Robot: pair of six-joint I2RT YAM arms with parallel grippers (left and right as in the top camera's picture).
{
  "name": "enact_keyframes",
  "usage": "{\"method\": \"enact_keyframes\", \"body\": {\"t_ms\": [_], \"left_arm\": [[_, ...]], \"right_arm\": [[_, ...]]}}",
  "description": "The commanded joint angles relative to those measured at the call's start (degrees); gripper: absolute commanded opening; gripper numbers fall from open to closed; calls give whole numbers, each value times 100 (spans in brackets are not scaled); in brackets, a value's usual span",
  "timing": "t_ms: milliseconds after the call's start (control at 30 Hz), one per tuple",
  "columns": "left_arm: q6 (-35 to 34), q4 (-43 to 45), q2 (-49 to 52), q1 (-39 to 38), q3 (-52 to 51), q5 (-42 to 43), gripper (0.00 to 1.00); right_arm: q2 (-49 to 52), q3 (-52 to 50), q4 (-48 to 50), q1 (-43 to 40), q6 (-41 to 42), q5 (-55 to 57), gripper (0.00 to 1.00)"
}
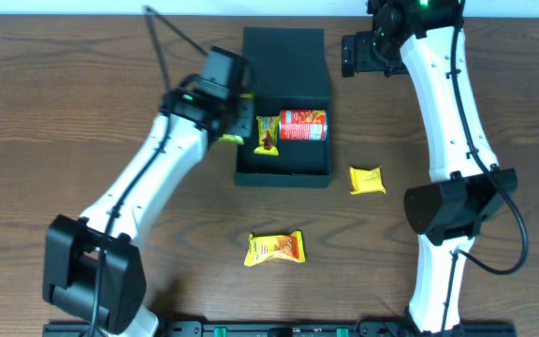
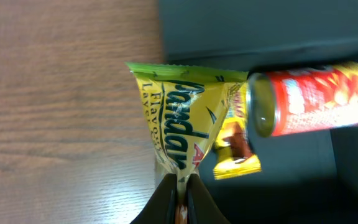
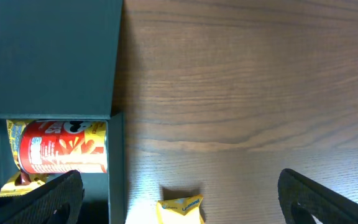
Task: Pack container
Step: 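Carry the Pandan packet with the left gripper and drop it in the box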
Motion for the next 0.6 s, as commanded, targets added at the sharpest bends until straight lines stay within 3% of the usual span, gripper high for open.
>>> {"method": "enact_keyframes", "body": {"t_ms": [0,467,567], "left_arm": [[129,94,28,-232,138,-654,8],[-404,350,680,-345,146,-586,8],[-476,179,535,-345,284,-533,17]], "right_arm": [[-37,-2,15,-15,4,63,99],[-37,-2,2,-28,-109,190,99],[-44,0,-72,-74,-79,170,99]]}}
